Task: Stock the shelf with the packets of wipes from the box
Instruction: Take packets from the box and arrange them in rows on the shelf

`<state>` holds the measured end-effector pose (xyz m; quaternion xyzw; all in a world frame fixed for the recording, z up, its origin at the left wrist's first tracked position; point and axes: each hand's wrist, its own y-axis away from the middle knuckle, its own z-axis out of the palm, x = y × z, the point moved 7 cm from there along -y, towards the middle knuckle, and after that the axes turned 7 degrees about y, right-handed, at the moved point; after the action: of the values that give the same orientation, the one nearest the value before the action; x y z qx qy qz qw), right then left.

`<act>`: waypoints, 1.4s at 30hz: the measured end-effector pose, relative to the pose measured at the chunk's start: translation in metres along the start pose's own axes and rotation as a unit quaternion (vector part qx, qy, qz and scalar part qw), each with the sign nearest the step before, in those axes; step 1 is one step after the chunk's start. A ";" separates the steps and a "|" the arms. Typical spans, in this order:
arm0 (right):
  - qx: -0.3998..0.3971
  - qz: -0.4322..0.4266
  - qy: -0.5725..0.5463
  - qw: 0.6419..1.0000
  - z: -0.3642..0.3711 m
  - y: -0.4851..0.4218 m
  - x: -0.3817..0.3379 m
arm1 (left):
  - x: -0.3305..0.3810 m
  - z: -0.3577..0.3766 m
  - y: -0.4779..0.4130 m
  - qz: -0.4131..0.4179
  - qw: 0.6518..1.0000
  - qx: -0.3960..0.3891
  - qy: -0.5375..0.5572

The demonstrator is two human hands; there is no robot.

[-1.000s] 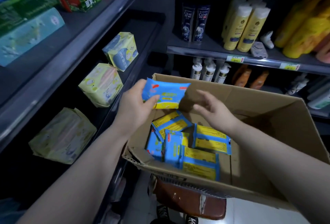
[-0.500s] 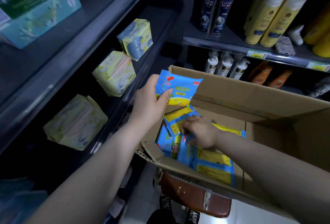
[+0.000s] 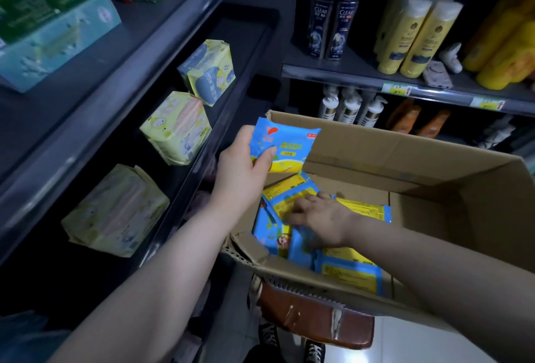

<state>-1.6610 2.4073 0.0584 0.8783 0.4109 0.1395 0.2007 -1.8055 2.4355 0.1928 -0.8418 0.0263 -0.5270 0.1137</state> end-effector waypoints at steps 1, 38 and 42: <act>0.016 -0.024 0.021 0.999 -0.003 -0.001 -0.006 | 0.000 0.000 0.000 0.002 1.000 0.000 -0.001; 0.367 -0.019 -0.440 0.820 -0.201 0.188 -0.064 | 0.088 -0.083 0.183 -0.138 0.931 0.058 0.334; 0.355 -0.076 -0.446 0.818 -0.209 0.188 -0.120 | 0.086 -0.124 0.252 -0.144 0.919 0.177 0.322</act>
<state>-1.6965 2.2550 0.3207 0.8208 0.3626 -0.4389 0.0458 -1.8589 2.1565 0.2649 -0.5874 -0.1534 -0.7764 0.1693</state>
